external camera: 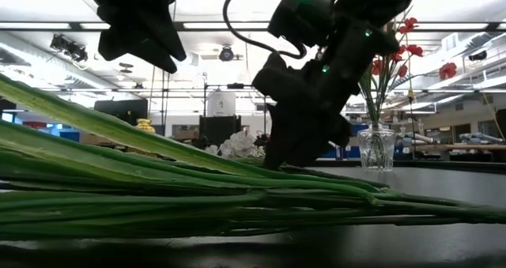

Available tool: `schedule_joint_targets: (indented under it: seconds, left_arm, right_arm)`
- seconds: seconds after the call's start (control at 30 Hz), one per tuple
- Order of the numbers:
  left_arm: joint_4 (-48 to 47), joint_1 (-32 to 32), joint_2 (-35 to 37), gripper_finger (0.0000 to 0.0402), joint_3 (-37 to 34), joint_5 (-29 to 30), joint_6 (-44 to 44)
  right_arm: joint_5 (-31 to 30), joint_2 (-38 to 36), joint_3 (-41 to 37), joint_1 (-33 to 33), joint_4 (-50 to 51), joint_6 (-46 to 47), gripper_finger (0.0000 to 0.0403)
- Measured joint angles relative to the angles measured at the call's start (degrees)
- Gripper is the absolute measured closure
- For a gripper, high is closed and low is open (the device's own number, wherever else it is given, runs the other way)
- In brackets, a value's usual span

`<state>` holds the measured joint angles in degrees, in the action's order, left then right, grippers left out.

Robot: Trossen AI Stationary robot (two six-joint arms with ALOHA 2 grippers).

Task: Sort flowers into vase by color
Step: Put the top white flower into the yellow vase

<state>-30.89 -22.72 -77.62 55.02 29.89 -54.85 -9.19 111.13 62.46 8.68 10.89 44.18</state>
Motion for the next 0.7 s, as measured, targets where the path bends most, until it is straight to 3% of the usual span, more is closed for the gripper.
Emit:
schedule_joint_targets:
  seconds: [0.13, 0.37, 0.57, 0.7]
  left_arm:
    - [-0.8, -0.4, 0.0, 0.0246, 0.0, -1.8, 0.0]
    - [1.0, 1.0, 0.0, 0.0246, 0.0, -3.8, 0.0]
    - [4.9, 4.2, 0.7, 0.0246, 0.1, -3.8, 0.2]
    - [5.0, 6.2, 3.5, 0.0243, 0.1, -3.7, 0.7]
  right_arm:
    - [-0.2, 0.8, 0.0, 0.0, -0.3, 1.8, 0.0222]
    - [-0.3, -3.0, -0.5, -0.4, -2.2, 2.3, 0.0381]
    - [-3.3, -7.3, -0.4, -4.2, -7.5, 5.3, 0.0365]
    - [-7.9, -11.7, -0.4, -6.7, -12.1, 7.0, 0.0381]
